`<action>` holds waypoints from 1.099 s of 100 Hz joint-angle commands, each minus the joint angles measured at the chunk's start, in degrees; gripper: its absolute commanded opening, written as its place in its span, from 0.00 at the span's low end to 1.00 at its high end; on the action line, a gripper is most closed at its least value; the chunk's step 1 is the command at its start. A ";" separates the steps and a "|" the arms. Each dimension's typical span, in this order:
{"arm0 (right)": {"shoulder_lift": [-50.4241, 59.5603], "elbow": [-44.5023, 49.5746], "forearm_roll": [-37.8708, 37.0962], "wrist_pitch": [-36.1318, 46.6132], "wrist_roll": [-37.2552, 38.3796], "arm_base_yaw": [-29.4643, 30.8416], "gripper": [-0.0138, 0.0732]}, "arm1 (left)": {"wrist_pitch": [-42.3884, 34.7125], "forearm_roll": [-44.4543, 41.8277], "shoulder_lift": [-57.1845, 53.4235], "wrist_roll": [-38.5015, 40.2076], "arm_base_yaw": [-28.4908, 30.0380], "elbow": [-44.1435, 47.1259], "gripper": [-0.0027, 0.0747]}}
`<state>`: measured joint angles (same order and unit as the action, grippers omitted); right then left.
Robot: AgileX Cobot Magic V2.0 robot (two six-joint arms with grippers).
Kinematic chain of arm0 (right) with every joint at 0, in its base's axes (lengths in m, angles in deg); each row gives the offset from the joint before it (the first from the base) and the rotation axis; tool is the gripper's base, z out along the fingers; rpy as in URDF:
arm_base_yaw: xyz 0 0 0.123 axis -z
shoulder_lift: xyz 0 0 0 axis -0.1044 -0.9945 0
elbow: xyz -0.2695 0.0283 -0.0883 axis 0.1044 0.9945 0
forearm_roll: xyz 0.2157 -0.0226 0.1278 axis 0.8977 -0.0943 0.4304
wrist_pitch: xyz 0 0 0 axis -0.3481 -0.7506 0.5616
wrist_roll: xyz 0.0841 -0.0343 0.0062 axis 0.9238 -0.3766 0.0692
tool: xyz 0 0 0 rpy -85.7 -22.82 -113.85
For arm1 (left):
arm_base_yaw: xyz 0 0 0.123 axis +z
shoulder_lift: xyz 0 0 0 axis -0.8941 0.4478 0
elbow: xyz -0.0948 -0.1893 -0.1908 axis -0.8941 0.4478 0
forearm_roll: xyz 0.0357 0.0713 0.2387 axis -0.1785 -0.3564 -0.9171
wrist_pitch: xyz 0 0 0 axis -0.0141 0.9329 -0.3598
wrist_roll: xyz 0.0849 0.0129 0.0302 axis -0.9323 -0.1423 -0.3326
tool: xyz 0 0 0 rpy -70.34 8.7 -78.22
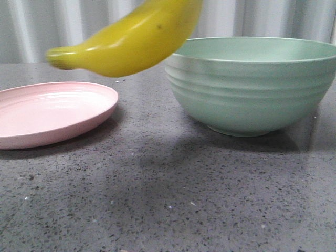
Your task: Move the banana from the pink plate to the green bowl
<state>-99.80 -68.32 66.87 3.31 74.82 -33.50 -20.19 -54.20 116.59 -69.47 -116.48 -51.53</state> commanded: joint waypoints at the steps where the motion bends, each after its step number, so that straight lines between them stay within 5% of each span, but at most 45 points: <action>1: 2.86 -3.25 -3.03 5.05 -0.76 2.55 0.09 | -4.23 0.42 -3.43 -0.02 -0.30 -2.05 0.63; 29: 3.35 -4.77 -12.62 5.32 -0.76 11.32 0.09 | -6.91 0.42 -6.43 -0.02 -0.30 -2.05 0.63; 55: 0.73 -4.67 -18.00 4.18 -0.76 12.23 0.10 | -7.63 0.64 -6.43 -0.02 -0.30 -2.05 0.63; 84: -0.74 -4.66 -18.00 3.96 -0.76 12.23 0.53 | -7.63 0.67 -6.43 -0.02 -0.30 -2.05 0.63; 110: -0.62 -4.66 -18.00 4.85 -0.76 12.23 0.55 | -7.63 0.67 -6.43 -0.02 -0.30 -2.05 0.63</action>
<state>-102.07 -70.88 49.05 3.77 74.72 -21.58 -23.54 -54.30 111.28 -69.47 -116.48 -51.53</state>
